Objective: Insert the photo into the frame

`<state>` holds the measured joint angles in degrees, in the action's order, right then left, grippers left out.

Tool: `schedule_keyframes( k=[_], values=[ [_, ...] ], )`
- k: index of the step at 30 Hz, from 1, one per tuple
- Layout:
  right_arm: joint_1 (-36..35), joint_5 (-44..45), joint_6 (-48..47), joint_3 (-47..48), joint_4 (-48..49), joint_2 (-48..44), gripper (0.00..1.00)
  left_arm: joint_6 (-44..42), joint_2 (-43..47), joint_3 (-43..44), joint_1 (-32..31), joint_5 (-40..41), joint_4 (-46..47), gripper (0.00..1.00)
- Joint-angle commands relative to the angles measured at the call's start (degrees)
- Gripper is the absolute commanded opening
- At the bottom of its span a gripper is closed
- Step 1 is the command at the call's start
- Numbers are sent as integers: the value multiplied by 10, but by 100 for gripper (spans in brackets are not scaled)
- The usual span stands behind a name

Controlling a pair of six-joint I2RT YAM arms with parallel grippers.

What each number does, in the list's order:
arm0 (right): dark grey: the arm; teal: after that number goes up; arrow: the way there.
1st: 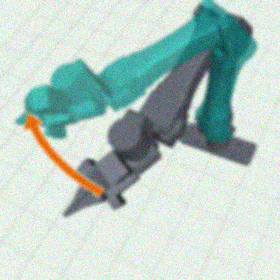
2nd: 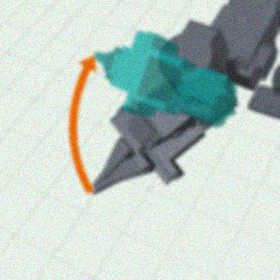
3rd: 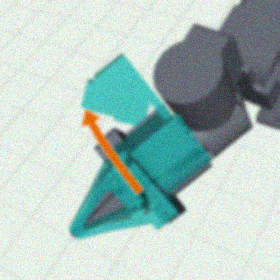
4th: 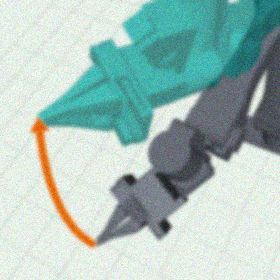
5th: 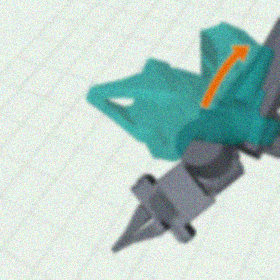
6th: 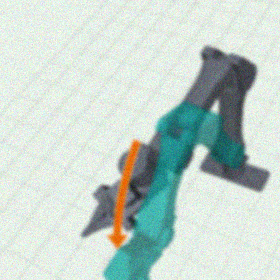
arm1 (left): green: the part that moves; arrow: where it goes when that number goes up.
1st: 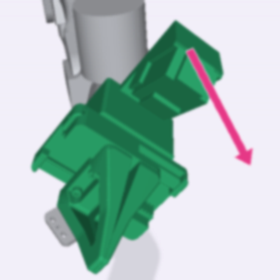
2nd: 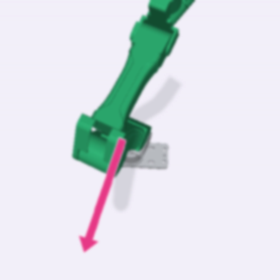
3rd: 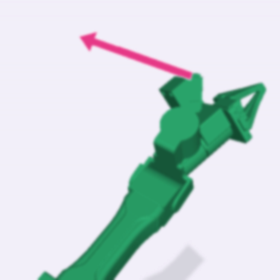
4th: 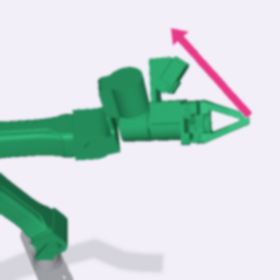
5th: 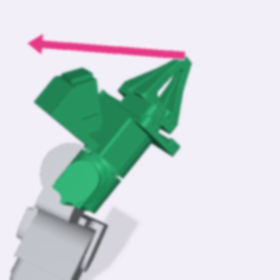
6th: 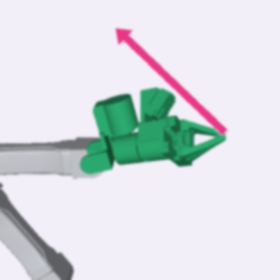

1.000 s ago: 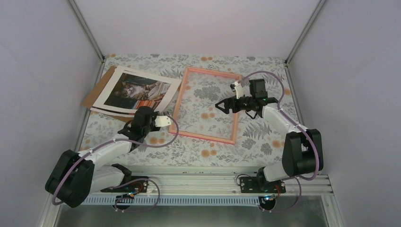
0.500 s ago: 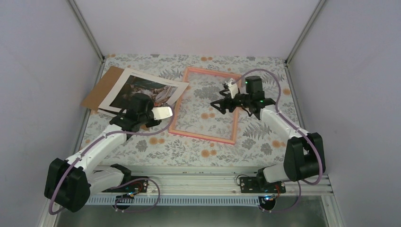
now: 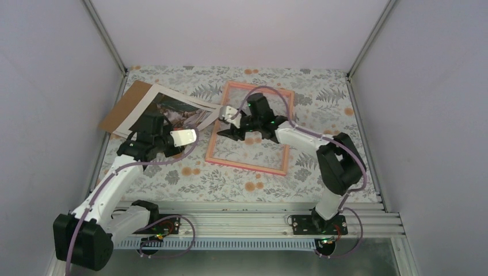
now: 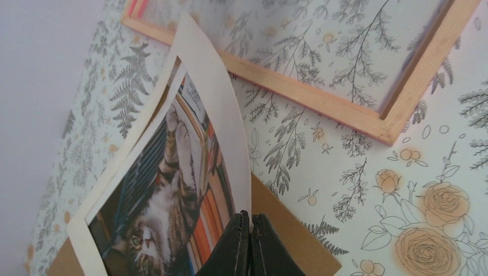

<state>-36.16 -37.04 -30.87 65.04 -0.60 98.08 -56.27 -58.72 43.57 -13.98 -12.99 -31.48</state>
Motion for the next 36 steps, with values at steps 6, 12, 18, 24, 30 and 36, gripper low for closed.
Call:
schedule_keyframes(
  k=[6, 12, 18, 24, 30, 36],
  values=[
    [-56, 80, -114, 43, 80, 75, 52, -17, 48, -22, 7, -33, -33, 2],
    [-66, 97, -146, 51, 93, 99, 47, -26, 64, -33, 9, -33, -37, 2],
    [-80, 112, -179, 47, 97, 114, 42, -35, 67, -35, 16, -44, -38, 2],
    [-84, 149, -191, 57, 113, 135, 36, -39, 65, -32, 24, -52, -37, 2],
    [-89, 174, -218, 68, 120, 156, 32, -36, 63, -31, 27, -54, -36, 2],
    [-90, 187, -231, 88, 125, 173, 30, -36, 64, -31, 28, -56, -39, 2]
  ],
)
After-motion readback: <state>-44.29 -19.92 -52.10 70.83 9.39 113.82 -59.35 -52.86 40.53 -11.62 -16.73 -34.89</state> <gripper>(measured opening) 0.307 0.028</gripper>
